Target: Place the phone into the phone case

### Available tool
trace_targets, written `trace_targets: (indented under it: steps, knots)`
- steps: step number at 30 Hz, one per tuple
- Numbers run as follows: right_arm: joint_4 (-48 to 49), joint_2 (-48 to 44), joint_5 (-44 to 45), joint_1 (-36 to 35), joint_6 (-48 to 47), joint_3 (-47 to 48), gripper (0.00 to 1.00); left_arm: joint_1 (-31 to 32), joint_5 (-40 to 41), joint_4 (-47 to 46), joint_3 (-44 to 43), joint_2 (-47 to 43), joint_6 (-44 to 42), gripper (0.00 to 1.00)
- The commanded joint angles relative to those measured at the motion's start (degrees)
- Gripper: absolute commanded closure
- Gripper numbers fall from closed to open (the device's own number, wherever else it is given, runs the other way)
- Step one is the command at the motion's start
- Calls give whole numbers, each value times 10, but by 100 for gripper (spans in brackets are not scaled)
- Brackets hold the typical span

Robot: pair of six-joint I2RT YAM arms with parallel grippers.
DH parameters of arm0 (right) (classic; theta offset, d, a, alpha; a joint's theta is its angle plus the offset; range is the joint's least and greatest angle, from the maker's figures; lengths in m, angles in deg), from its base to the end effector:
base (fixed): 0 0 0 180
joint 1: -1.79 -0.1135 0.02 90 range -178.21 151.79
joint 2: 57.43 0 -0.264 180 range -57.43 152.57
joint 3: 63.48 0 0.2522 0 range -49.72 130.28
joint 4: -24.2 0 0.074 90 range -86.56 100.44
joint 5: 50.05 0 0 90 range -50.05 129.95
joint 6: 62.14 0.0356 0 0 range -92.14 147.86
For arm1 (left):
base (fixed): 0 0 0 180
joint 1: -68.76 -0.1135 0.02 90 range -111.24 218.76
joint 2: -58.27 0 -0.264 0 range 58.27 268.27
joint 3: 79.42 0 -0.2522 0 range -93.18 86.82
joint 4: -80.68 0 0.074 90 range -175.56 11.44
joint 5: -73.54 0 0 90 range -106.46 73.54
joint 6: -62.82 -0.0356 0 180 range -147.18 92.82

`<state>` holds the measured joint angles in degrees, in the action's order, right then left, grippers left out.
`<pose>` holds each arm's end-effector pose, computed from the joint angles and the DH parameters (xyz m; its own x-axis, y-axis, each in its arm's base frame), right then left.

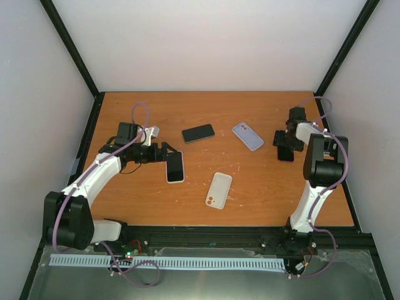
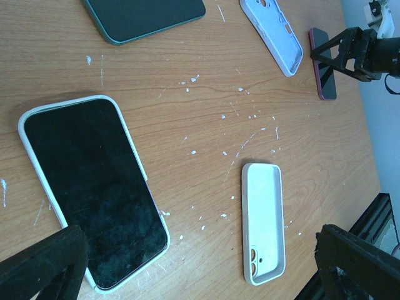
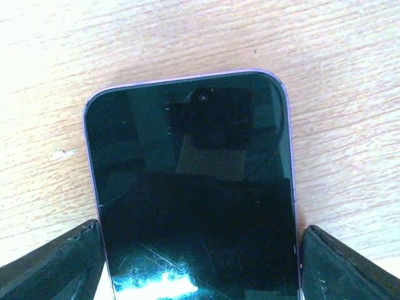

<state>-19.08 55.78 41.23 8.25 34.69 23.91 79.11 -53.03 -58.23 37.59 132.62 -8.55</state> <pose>0.3876 -0.0447 0.1439 -0.9074 0.2224 -0.3567 0.2299 0.9730 0.0217 0.2505 -0.0673 0.2367 -0.8993 -0.0966 -0.4266 0.2261 0.7323 -0.6423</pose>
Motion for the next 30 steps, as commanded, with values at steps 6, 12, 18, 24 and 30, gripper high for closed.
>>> trace_targets:
  steps: [6,12,18,24,30]
  knots:
    - [-50,-22,12,1,15,-17,24,-1,-6,-2,-8,-11,-15,0]
    - [-56,-41,3,-2,15,3,32,-1,-10,-3,-8,-11,-15,1]
    - [-71,-48,-24,-18,7,63,33,-1,-12,-4,-8,-12,-15,1]
    - [-40,-56,-53,-65,-50,102,36,-1,-10,-3,-6,-20,-16,1]
    - [1,-55,-136,-101,-145,119,42,-1,-14,-4,-6,-25,-16,1]
